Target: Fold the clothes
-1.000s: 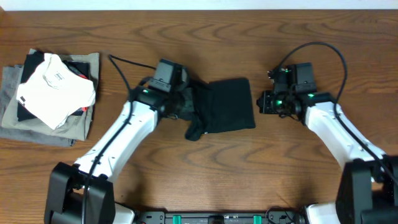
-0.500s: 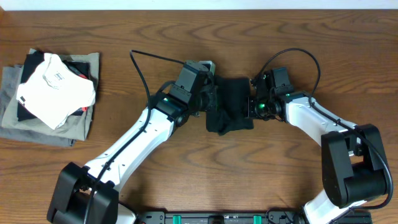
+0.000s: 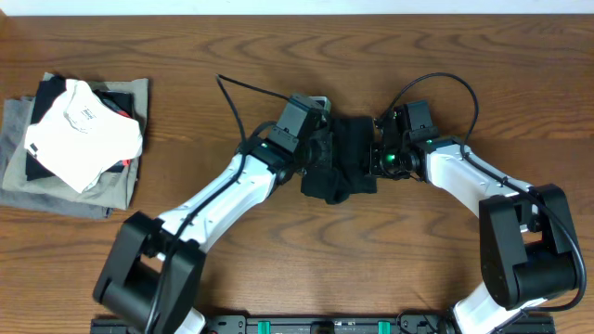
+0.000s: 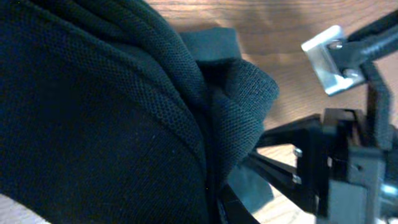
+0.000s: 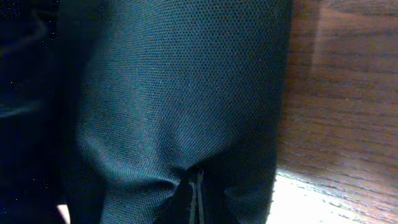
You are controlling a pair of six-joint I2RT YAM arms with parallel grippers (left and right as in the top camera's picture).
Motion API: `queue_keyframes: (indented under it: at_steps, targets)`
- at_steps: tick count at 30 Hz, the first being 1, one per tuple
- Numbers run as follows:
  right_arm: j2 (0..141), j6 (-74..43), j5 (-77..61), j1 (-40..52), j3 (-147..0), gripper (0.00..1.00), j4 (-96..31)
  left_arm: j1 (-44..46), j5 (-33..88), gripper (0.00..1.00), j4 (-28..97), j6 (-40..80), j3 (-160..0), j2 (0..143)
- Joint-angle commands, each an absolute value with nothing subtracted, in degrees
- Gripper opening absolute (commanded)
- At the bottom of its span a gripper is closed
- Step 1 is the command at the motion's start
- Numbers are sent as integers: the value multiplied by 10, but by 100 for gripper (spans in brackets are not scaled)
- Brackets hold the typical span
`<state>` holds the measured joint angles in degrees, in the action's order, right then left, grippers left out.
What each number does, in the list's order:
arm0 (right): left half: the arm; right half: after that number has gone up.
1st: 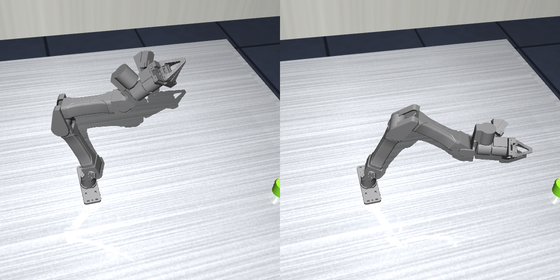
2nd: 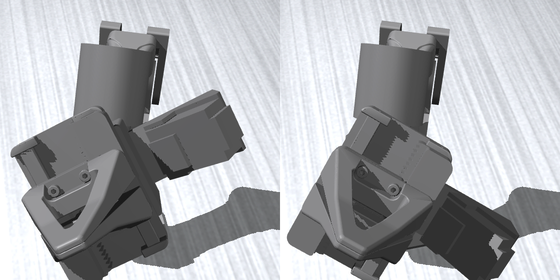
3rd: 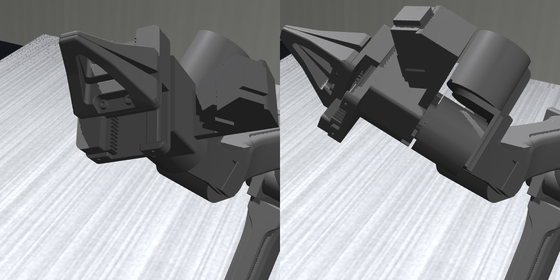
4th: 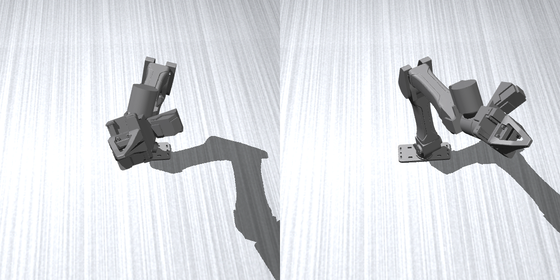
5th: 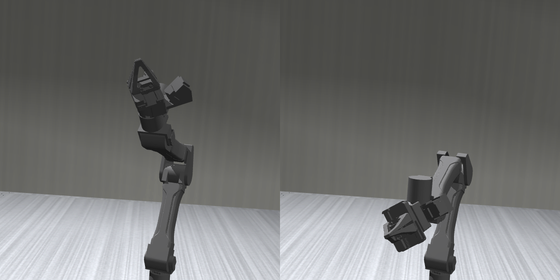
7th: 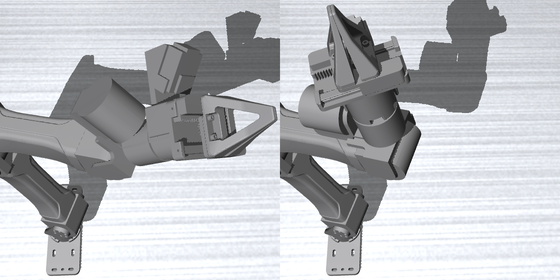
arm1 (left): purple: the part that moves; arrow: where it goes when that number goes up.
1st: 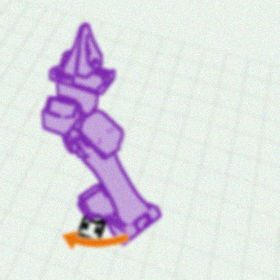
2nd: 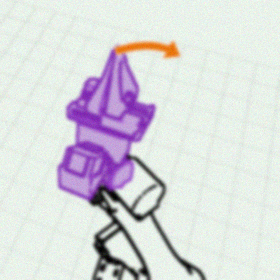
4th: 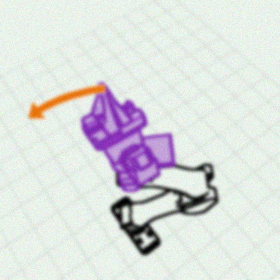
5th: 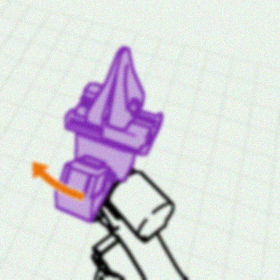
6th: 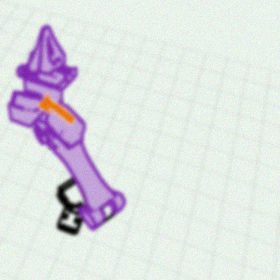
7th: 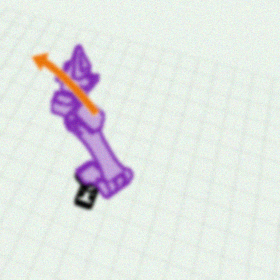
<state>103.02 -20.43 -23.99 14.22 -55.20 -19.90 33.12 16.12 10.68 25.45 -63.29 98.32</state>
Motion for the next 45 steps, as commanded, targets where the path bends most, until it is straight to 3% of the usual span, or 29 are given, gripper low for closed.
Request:
queue_keyframes:
  at_steps: [1, 4, 13, 20, 24, 29, 32, 39, 45]
  targets:
    - [1042, -212, -247, 154, -547, 1, -204, 333, 158, 14, 90, 251, -642, 995]
    - [1042, -219, -247, 154, -547, 1, -205, 336, 157, 22, 65, 251, -642, 1004]
    - [1029, -222, -255, 148, -548, 1, -218, 340, 160, 26, 14, 251, -642, 1039]
    - [970, -205, -225, 111, -578, 4, -292, 342, 161, 60, 8, 251, -642, 1040]
    - [922, -192, -205, 82, -603, 11, -350, 342, 220, 68, 3, 218, -648, 1039]
    - [866, -186, -204, 48, -622, 26, -393, 342, 241, 72, 12, 202, -661, 1008]
    - [841, -186, -207, 39, -625, 36, -399, 340, 238, 78, 42, 177, -667, 957]
    - [831, -186, -269, 49, -625, 40, -385, 284, 190, 85, 176, 176, -669, 795]
    - [834, -197, -271, 80, -625, 44, -352, 171, 151, 89, 316, 178, -669, 693]
